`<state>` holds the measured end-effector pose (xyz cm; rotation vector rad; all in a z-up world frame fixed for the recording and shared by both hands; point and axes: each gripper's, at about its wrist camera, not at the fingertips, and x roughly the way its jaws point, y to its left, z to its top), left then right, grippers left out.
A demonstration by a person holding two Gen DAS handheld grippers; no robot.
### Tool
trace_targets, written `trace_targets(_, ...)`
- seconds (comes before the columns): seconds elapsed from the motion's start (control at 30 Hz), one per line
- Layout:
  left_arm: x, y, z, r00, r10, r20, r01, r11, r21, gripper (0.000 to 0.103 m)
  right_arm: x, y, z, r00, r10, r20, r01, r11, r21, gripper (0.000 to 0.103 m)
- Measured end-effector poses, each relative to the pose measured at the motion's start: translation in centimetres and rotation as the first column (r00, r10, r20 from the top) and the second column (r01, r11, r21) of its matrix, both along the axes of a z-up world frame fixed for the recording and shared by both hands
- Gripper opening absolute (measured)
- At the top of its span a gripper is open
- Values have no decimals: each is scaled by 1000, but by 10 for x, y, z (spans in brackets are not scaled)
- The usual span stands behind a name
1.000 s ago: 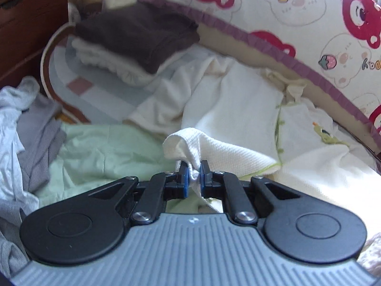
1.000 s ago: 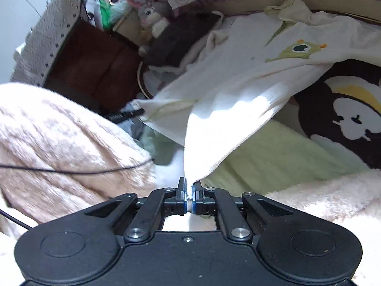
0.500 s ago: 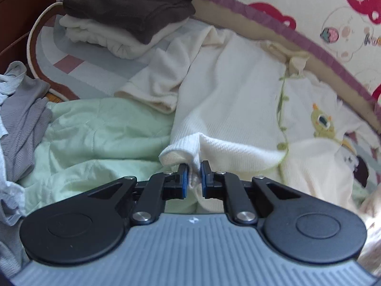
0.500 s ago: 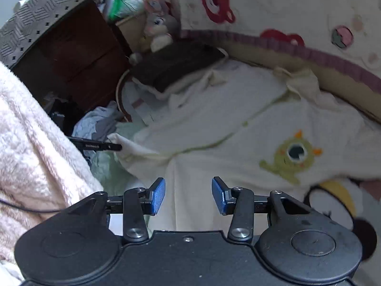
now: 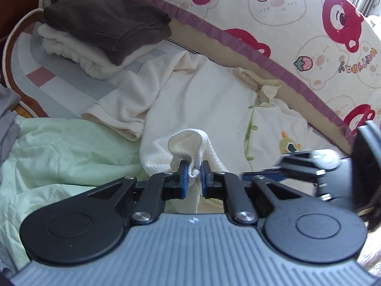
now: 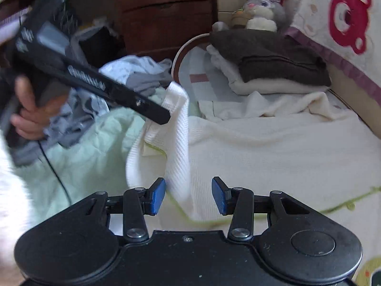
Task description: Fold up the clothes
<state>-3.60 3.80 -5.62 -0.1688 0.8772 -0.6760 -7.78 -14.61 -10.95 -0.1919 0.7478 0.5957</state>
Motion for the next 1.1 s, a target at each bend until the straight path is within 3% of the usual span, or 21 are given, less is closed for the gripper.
trace_targets(0.07,-2,-3,0,1000,-12,5,12,1000,1,10,6,-1,-7,1000,12,1,-12,1000,17,6)
trace_targets(0.13,-5,-6,0,1000,-11,7,11,1000,20,11,9,-22,-3,998,-49,-29,52,992,111,6)
trace_targets(0.17,-7,-8,-1,1000,-15,10,14,999,37,17,8,-40,3,992,-118,-43,124,978,167,6)
trace_targets(0.23,-14,-16,-7,999,-33,22,30,995,99,30,4,-78,12,965,-249,-86,262,935,237,6)
trace_targets(0.3,-20,-25,-12,998,-51,32,46,986,161,35,2,-112,14,927,-350,-139,375,885,277,7)
trace_targets(0.43,-27,-44,-27,997,-79,24,71,970,234,47,-7,-145,-1,854,-471,-221,517,817,254,7)
trace_targets(0.5,-28,-48,-29,996,-89,15,82,961,263,48,-16,-154,-8,815,-533,-229,578,779,243,7)
trace_targets(0.6,-29,-46,-27,996,-77,38,62,951,301,52,-24,-164,-14,781,-578,-238,624,744,239,7)
trace_targets(0.77,-28,-57,-29,995,-91,46,73,950,305,57,-21,-166,-21,765,-594,-251,643,731,228,7)
trace_targets(0.9,-33,-70,-37,991,-124,59,93,921,377,57,-22,-170,-22,756,-599,-264,653,720,235,7)
trace_targets(1.1,-28,-63,-35,995,-79,53,54,930,365,57,-24,-178,-18,736,-629,-248,676,695,244,7)
